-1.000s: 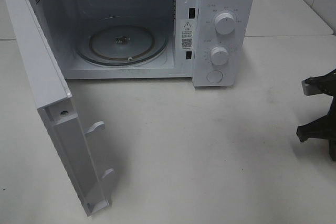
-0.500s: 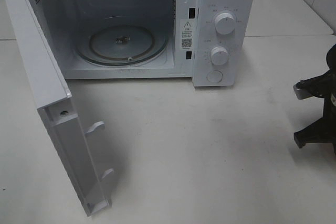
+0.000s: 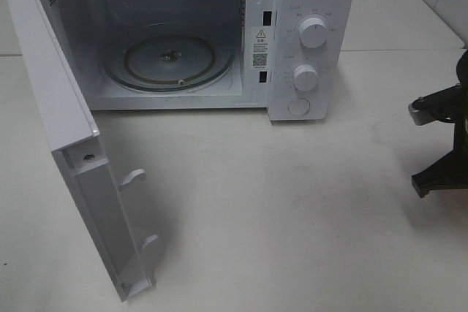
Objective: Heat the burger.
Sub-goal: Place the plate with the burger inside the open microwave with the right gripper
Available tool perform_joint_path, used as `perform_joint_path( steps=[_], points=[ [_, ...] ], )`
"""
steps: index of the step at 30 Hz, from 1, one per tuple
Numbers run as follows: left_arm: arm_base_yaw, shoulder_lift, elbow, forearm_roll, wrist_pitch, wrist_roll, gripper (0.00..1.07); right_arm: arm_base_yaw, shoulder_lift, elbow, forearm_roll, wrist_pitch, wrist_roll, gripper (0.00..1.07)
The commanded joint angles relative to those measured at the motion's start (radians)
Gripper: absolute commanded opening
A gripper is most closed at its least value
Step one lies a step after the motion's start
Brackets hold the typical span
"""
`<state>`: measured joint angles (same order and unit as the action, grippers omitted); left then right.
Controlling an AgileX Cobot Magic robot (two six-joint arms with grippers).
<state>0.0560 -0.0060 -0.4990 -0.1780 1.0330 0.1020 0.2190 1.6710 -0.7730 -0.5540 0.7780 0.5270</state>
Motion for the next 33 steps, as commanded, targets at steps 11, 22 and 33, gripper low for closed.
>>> perform_joint_path(
  steps=[11, 22, 33],
  points=[
    [0.003, -0.009, 0.003, -0.005, -0.005, 0.0, 1.0, 0.101, -0.089, 0.016, -0.076, 0.144, 0.006, 0.0],
    [0.003, -0.009, 0.003, -0.005, -0.005, 0.0, 1.0, 0.245, -0.139, 0.052, -0.106, 0.192, 0.012, 0.0],
    [0.003, -0.009, 0.003, -0.005, -0.005, 0.0, 1.0, 0.399, -0.174, 0.052, -0.118, 0.265, 0.006, 0.0]
  ],
)
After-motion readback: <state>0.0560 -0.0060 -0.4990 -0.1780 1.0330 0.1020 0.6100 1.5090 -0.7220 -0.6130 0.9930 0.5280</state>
